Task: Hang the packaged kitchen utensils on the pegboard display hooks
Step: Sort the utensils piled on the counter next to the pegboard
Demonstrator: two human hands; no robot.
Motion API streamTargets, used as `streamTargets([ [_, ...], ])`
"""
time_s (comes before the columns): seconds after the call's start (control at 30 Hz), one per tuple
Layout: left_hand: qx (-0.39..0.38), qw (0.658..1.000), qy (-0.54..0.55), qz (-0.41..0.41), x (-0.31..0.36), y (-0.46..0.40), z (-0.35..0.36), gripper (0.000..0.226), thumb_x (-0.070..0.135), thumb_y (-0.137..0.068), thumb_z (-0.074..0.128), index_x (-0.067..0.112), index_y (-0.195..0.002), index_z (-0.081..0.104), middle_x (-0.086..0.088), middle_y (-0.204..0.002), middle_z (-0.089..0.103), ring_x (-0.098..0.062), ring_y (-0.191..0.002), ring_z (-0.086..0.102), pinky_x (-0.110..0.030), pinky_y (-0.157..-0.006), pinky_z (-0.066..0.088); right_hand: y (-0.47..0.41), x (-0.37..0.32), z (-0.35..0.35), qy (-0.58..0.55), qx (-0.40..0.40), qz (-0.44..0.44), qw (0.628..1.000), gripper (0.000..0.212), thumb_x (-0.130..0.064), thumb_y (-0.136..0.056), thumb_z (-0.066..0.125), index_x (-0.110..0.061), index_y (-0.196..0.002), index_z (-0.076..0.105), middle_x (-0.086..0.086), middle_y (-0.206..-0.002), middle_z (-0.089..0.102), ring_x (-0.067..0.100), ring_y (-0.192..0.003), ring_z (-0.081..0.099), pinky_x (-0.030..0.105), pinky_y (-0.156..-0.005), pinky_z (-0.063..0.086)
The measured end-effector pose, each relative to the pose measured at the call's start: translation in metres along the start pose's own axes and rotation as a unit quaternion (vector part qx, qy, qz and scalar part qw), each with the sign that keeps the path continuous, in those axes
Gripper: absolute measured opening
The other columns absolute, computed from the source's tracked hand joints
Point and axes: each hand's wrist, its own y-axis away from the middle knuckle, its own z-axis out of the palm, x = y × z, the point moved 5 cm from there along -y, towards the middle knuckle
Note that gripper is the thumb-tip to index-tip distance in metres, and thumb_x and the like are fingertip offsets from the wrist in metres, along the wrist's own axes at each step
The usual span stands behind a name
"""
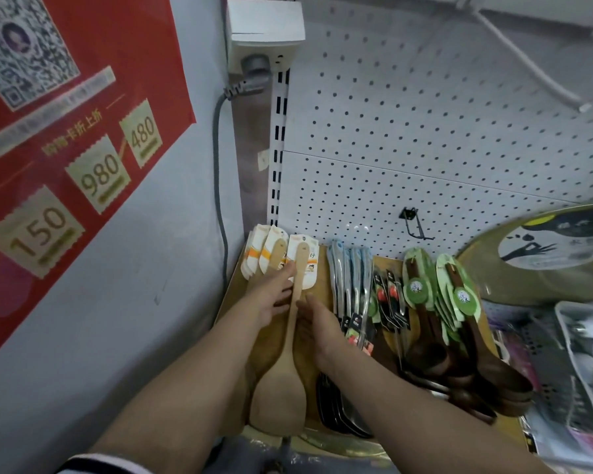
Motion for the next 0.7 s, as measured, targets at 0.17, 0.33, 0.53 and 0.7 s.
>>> streamTargets([
  [0.17, -0.001, 1.0, -0.004, -0.002, 0.002, 0.002, -0.001, 0.047, 0.06, -0.092, 0.06, 0.026, -0.123, 0.069, 0.002, -0.129, 0.066, -0.017, -0.121, 0.059, -0.046, -0.106, 0.048, -0.003, -0.002, 0.0, -0.008, 0.007, -0.009, 1.0, 0.046, -0.042, -0.106, 0.043, -0.005, -0.124, 0.065, 0.011, -0.109, 0.069, 0.02, -0.096, 0.064, 0.029, -0.069, 0.048],
  [0.33, -0.007, 1.0, -0.001, -0.005, 0.005, 0.008, -0.003, 0.047, 0.063, -0.093, 0.056, 0.027, -0.121, 0.071, 0.004, -0.124, 0.069, -0.015, -0.118, 0.061, -0.039, -0.101, 0.049, -0.008, -0.002, 0.0, -0.014, -0.002, -0.038, 0.999, 0.047, -0.042, -0.106, 0.042, -0.003, -0.122, 0.066, 0.014, -0.119, 0.069, 0.024, -0.111, 0.063, 0.032, -0.085, 0.051],
  [0.53, -0.012, 1.0, 0.007, 0.003, 0.01, 0.015, -0.003, 0.05, 0.063, -0.093, 0.055, 0.026, -0.122, 0.071, 0.007, -0.12, 0.071, -0.015, -0.113, 0.063, -0.032, -0.087, 0.048, -0.01, 0.0, 0.001, -0.009, -0.008, -0.068, 0.998, 0.044, -0.042, -0.104, 0.049, -0.006, -0.108, 0.073, 0.01, -0.097, 0.074, 0.024, -0.094, 0.067, 0.04, -0.093, 0.053],
  [0.7, -0.016, 1.0, 0.015, 0.01, 0.009, 0.019, -0.005, 0.05, 0.064, -0.094, 0.054, 0.026, -0.121, 0.071, 0.008, -0.117, 0.073, -0.015, -0.112, 0.062, -0.033, -0.088, 0.046, -0.01, 0.004, 0.004, 0.01, -0.007, -0.072, 0.997, 0.044, -0.045, -0.102, 0.053, -0.007, -0.116, 0.071, 0.014, -0.11, 0.075, 0.026, -0.1, 0.069, 0.038, -0.089, 0.054],
])
